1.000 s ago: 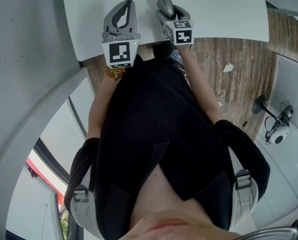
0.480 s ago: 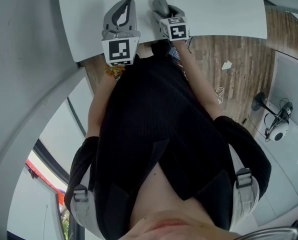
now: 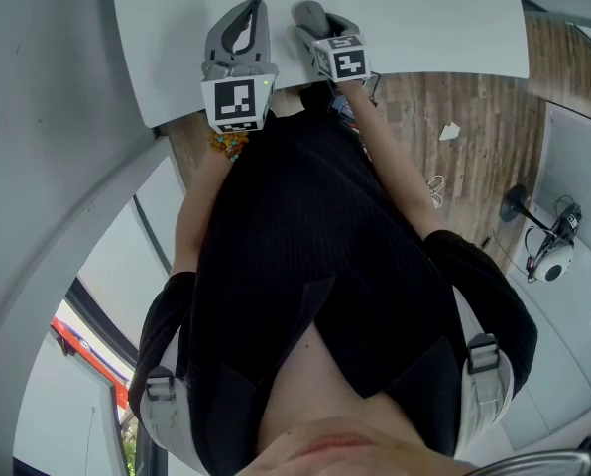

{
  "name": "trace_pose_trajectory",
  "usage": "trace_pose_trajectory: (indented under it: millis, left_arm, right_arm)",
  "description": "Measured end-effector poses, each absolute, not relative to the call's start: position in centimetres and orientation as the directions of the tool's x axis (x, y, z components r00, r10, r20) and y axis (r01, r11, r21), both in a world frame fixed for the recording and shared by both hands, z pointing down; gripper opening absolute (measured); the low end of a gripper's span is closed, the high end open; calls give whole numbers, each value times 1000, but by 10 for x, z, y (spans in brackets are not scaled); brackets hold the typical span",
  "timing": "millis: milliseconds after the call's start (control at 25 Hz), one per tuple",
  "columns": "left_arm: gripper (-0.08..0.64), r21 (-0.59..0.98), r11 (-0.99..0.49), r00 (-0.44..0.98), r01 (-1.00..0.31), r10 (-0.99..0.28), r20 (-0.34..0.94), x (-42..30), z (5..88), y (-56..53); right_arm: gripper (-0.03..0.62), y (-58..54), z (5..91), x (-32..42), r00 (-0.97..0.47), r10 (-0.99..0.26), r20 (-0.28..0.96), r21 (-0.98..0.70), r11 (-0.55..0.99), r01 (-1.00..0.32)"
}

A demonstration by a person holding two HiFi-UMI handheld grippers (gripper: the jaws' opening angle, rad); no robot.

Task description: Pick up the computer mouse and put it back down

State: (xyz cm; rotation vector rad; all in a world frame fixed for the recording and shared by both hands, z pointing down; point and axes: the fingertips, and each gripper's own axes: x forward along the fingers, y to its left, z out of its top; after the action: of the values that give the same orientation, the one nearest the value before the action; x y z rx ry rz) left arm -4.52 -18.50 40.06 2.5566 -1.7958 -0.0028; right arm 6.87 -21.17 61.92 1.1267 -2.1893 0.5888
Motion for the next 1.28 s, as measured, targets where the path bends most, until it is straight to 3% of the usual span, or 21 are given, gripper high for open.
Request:
trace_pose_trajectory:
  millis: [720,1280]
  left_arm:
    - [3,7,-340,340,-940,-939,40,-42,413,-182]
    - [3,0,-357,356,-934,-933,50,-36,414,-175]
  right_arm:
    - [285,-210,619,65,-496,-537,682,-147,563,-813]
    - [285,-213,563,69,-549,-616,565,-143,582,-801]
